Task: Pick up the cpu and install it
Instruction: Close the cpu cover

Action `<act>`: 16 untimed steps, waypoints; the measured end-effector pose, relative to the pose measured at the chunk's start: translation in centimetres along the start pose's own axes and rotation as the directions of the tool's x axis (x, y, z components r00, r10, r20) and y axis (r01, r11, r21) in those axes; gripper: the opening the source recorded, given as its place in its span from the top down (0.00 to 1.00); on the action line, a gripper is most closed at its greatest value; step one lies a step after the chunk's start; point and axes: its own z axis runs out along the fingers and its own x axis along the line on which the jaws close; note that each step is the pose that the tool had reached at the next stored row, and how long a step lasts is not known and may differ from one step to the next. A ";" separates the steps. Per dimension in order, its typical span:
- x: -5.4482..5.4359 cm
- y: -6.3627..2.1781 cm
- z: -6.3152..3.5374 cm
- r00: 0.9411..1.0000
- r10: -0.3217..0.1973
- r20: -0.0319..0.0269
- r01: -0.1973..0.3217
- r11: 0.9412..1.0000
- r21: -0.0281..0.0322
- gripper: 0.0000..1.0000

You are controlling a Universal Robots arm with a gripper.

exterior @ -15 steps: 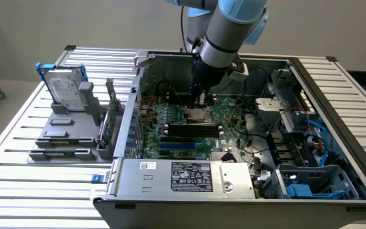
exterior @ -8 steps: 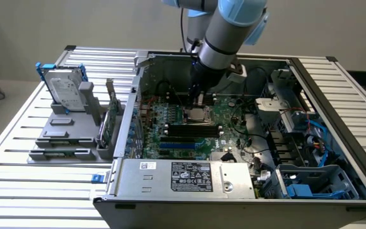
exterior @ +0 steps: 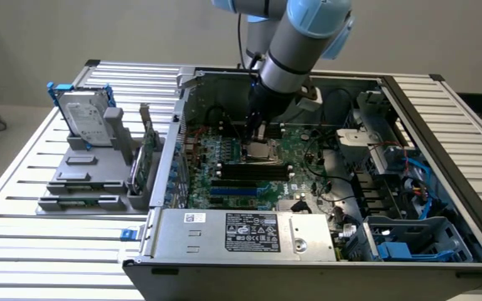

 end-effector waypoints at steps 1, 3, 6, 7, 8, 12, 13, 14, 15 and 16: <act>0.0 0.01 0.06 1.000 0.000 0.000 0.000 1.000 0.002 0.89; 0.0 0.03 0.18 1.000 0.000 -0.001 0.000 1.000 0.005 0.89; 0.0 0.07 0.38 1.000 0.001 -0.002 -0.001 1.000 0.009 0.89; 0.0 0.09 0.45 1.000 0.001 -0.002 -0.001 1.000 0.010 0.89; 0.0 0.11 0.53 1.000 0.001 -0.002 -0.001 1.000 0.011 0.89; 0.0 0.21 0.90 1.000 0.001 -0.003 -0.001 1.000 0.015 0.89; 0.0 0.23 0.99 1.000 0.001 -0.003 -0.001 1.000 0.016 0.89; 0.0 0.26 1.09 1.000 0.001 -0.003 -0.001 1.000 0.017 0.89; -0.1 0.28 1.18 1.000 0.001 -0.003 -0.001 1.000 0.018 0.89; -0.1 0.31 1.27 1.000 0.001 -0.004 -0.001 1.000 0.019 0.89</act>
